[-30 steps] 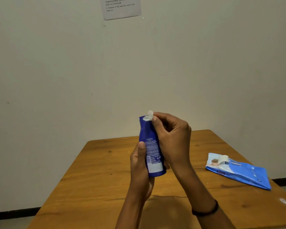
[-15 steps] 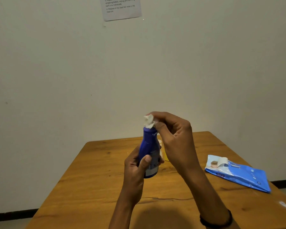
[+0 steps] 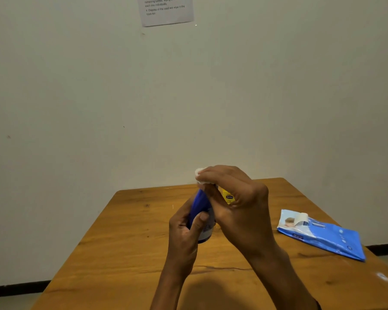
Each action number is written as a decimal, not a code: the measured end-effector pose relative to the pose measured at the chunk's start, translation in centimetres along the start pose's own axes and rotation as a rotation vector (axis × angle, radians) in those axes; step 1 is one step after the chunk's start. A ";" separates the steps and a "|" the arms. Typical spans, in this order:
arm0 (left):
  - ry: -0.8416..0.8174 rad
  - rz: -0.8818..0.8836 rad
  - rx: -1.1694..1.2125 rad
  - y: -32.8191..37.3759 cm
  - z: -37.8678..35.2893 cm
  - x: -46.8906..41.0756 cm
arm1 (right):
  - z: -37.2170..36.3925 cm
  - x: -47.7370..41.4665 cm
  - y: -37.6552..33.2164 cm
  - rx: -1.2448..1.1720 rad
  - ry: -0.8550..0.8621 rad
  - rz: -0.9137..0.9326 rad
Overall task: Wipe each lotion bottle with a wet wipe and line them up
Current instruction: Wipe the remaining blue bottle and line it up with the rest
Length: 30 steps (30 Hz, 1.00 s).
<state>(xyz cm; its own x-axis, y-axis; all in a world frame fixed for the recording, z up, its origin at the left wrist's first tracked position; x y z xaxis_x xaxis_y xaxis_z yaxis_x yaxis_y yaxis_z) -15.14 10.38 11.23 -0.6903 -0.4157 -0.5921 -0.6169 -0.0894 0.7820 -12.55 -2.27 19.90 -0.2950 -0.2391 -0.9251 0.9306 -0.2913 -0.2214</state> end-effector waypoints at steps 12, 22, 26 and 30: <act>0.032 -0.011 0.063 -0.2 -0.1 0.2 | -0.7 -0.2 0.7 -0.165 -0.026 -0.141; 0.095 0.016 0.153 -0.5 -0.3 0.4 | -2.6 1.1 1.3 -0.217 0.039 -0.104; 0.107 0.048 0.248 -0.7 -0.8 0.6 | -3.4 1.9 1.1 -0.327 0.088 -0.120; 0.129 0.075 0.374 -0.4 -1.1 0.4 | -4.6 3.5 0.7 -0.316 0.234 -0.259</act>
<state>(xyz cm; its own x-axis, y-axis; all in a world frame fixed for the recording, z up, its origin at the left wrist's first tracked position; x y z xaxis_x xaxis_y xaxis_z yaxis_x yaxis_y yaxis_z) -14.79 9.27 10.85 -0.7004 -0.5210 -0.4878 -0.6777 0.2713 0.6834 -11.90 0.97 15.08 -0.5028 0.0297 -0.8639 0.8641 -0.0094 -0.5033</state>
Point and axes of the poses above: each hand's wrist, its own x-axis away from the middle knuckle, its own z-axis out of the back of the hand, y = z × x, the point moved 2 cm from there along -x, towards the middle knuckle, and after that the axes turned 13 degrees about x, right-handed, at the moved point
